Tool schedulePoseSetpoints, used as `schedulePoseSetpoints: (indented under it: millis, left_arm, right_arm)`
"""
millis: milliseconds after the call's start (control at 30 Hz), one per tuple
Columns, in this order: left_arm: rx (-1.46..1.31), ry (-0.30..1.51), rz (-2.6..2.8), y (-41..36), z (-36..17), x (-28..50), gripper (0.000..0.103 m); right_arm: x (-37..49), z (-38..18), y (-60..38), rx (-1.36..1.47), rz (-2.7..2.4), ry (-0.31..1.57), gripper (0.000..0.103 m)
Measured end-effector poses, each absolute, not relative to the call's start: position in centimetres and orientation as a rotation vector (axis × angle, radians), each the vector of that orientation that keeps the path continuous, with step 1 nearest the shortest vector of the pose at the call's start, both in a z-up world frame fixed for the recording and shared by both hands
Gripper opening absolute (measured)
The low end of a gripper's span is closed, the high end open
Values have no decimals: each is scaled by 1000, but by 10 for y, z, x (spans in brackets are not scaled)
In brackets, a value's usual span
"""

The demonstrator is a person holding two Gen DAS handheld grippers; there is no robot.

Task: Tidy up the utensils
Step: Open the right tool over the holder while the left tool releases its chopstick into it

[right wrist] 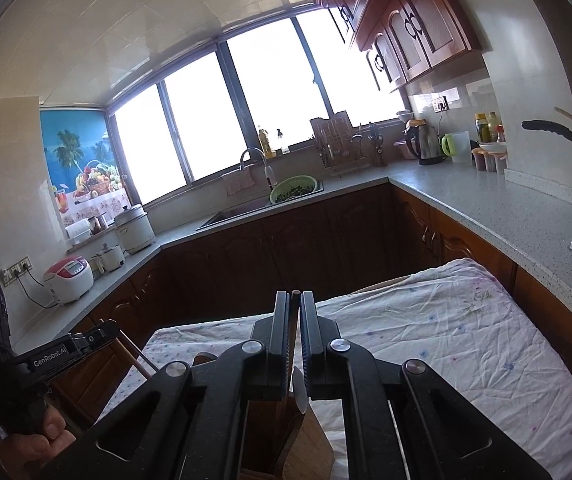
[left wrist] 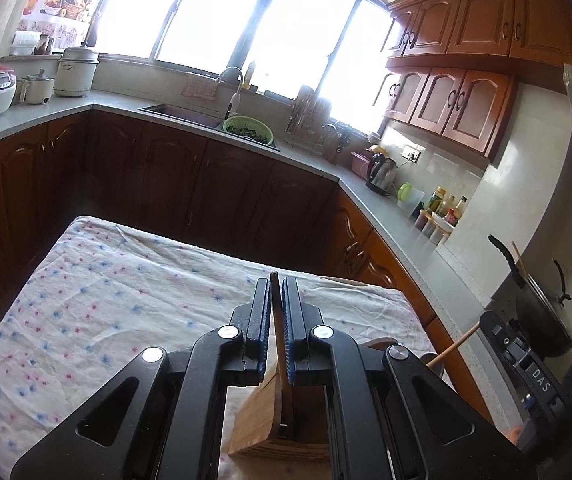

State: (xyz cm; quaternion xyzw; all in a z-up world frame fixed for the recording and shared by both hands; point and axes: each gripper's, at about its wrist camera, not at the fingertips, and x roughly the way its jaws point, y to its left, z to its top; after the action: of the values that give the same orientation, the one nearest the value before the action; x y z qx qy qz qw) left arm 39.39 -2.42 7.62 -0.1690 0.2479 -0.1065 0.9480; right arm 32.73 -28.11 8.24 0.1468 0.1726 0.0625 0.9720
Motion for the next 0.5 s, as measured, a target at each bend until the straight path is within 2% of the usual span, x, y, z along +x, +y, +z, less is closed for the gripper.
schedulePoseSetpoints:
  millis: [67,100,133,200,233,267,333,400,433,500]
  left_arm:
    - [-345,513,-213,-23,76,393,12]
    - [-349,517,-211,-22,77,392,24]
    - [-353,520,-202,-20,76,390,47]
    - [-363,505,-180,-14,76,382,67]
    - [-365,499,-174,-12,77,378,68]
    - [-364,501,-172,-10,77,374,69]
    - [-362,509,-160,-6,76,367,81]
    - [-360,521,-142,-1,75,359,86]
    - [-362,532,-136,1,73,355,89]
    - [-373,544,-136,6,70,346,90]
  right_arm:
    - [329,82,-282,298,129,362,10]
    - [329,82,-282,299,129,365,10]
    - [328,82,-282,296,123,364,13]
    - [324,82,-283,292,107,359,31]
    - [321,83,-285,303,108,352,57]
    - [318,83,-287,315,108,344,78]
    - [311,84,-292,330,101,323,82]
    - [305,86,-295,337,95,325,84]
    - [303,86,-296,345,96,328,89]
    - [296,86,-300,364,105,333,90]
